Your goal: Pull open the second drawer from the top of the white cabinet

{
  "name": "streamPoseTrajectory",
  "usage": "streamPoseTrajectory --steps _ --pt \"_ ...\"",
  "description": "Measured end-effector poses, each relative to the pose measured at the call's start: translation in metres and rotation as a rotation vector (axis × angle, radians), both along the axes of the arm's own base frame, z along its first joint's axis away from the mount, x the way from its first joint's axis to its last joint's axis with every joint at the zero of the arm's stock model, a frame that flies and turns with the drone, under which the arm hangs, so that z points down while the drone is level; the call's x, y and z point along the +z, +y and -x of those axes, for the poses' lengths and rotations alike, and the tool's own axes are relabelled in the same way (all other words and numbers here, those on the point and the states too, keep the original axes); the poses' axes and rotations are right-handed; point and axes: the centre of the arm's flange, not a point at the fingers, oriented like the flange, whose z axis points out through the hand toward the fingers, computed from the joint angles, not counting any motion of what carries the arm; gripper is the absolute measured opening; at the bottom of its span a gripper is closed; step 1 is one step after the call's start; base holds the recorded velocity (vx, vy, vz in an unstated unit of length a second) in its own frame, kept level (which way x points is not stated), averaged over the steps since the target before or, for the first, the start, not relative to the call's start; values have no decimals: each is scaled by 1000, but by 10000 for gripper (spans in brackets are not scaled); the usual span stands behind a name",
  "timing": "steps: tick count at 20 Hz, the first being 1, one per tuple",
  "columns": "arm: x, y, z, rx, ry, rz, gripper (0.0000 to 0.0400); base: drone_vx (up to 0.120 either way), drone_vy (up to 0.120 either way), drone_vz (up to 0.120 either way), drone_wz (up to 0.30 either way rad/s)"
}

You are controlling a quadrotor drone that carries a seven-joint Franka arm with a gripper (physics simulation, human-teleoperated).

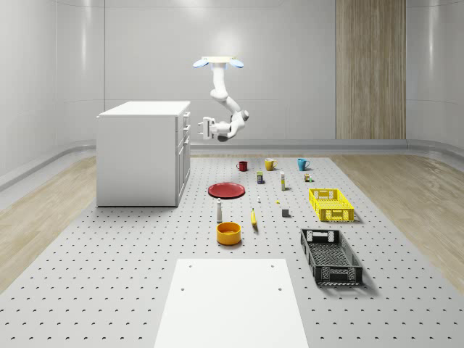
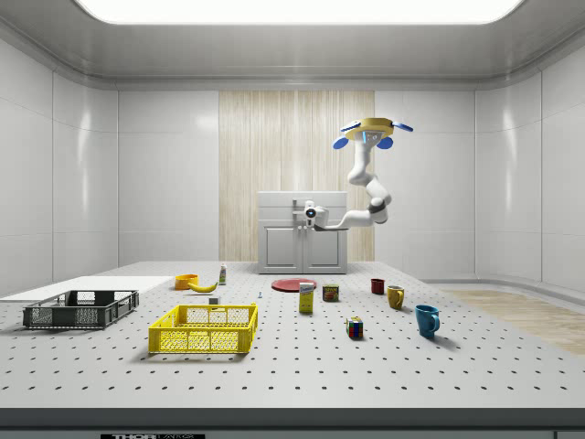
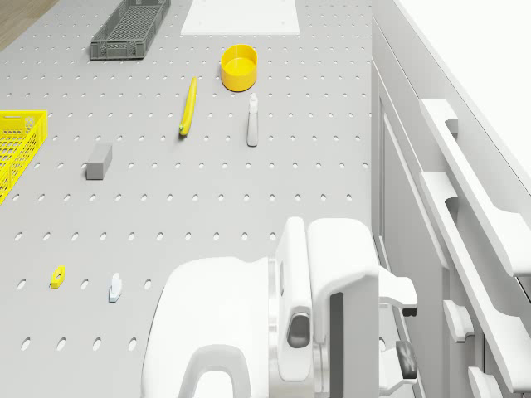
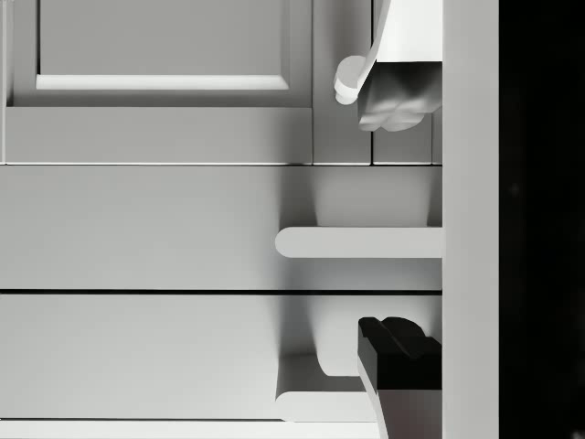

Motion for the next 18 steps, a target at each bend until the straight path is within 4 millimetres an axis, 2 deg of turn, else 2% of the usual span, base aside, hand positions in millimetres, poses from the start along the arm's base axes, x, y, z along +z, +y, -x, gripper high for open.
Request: streamPoseTrajectory --steps 10,18 --pt "0 44 -3 0 0 0 300 0 0 0 0" --pt "-13 61 -3 1 0 -1 300 0 0 0 0"
